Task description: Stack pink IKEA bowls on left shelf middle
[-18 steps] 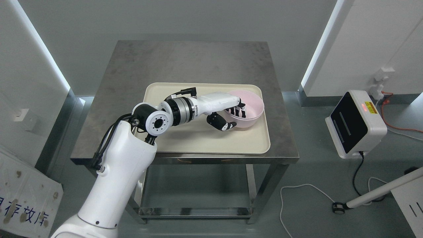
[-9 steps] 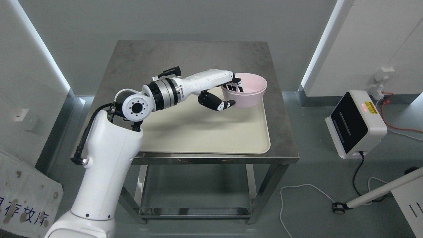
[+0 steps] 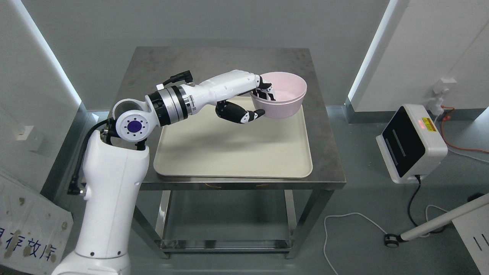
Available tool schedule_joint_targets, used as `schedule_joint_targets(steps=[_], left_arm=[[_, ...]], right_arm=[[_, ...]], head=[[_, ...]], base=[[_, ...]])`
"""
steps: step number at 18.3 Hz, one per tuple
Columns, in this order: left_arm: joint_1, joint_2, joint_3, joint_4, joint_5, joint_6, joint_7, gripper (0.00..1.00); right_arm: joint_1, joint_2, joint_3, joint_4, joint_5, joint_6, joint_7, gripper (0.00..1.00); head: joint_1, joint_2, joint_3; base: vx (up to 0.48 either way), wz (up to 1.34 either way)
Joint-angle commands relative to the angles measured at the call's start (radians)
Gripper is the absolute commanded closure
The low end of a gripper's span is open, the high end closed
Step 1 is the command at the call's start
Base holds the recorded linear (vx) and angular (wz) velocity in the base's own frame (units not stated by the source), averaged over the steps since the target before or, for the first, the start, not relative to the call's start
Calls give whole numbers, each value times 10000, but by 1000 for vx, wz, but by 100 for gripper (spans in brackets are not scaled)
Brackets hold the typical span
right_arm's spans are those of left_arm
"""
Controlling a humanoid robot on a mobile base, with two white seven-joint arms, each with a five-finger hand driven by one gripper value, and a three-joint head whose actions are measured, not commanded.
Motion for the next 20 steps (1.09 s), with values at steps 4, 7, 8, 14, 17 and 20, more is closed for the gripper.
schedule_joint_targets(steps=[4, 7, 8, 14, 17, 20], left_arm=[[857, 173, 1506, -584, 88, -420, 12, 97], [919, 173, 1981, -584, 88, -436, 43, 97], [919, 173, 2241, -584, 88, -436, 73, 97], [1363, 173, 3056, -722, 73, -267, 1450, 97], [1868, 173, 3240, -966, 88, 115, 2845, 97], [2192, 173, 3455, -1243, 88, 393, 3845, 97]], right_arm=[[1, -175, -92, 0, 77, -13, -8, 0], [1, -175, -107, 0, 77, -28, -8, 0], [1, -175, -92, 0, 77, -13, -8, 0], [1, -175, -92, 0, 77, -13, -8, 0], [1, -175, -92, 0, 77, -13, -8, 0], [1, -175, -92, 0, 77, -13, -8, 0]], head=[[0, 0, 0], [0, 0, 0], [0, 0, 0], [0, 0, 0], [0, 0, 0], [0, 0, 0]], base=[[0, 0], [10, -22], [29, -57], [0, 14], [-52, -8], [-107, -50]])
